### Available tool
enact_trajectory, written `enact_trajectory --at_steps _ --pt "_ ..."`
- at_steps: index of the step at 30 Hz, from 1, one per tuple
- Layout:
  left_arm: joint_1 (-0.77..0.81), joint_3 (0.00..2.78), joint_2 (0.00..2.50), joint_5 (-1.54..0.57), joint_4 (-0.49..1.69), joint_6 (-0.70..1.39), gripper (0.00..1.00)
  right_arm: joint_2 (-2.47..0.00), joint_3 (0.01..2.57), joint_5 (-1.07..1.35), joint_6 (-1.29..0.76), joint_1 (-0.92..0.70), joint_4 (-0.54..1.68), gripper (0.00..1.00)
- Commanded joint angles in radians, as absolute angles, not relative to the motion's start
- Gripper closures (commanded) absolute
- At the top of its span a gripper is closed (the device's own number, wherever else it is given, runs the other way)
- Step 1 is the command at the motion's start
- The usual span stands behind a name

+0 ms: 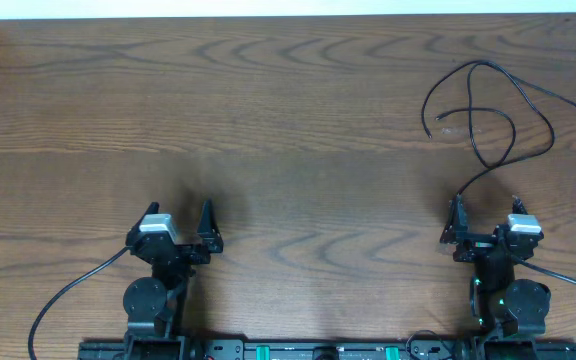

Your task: Untangle cables

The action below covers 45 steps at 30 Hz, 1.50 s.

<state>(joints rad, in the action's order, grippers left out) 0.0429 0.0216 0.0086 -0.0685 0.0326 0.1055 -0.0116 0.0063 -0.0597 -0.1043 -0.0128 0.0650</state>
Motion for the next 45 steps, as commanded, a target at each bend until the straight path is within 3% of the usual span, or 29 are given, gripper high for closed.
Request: enact_trajectory --at_steps 1,16,28,42,45 --pt "0.047 0.004 0.001 -0.101 0.063 0.060 0.02 -0.005 0.006 -0.061 -0.096 -0.020 0.069 0.01" --pt "0.047 0.004 0.001 -0.099 0.061 0.060 0.02 -0.005 0.006 -0.061 -0.096 -0.020 0.069 0.01" --pt "0.047 0.004 0.001 -0.044 -0.287 0.091 0.02 -0.005 0.006 -0.061 -0.096 -0.020 0.069 0.01" --pt "0.047 0.004 0.001 -0.044 0.072 0.091 0.02 -0.005 0.006 -0.061 -0.096 -0.020 0.069 0.01" --pt "0.047 0.004 0.001 -0.041 0.068 0.090 0.02 -0.005 0.006 -0.061 -0.096 -0.020 0.069 0.01"
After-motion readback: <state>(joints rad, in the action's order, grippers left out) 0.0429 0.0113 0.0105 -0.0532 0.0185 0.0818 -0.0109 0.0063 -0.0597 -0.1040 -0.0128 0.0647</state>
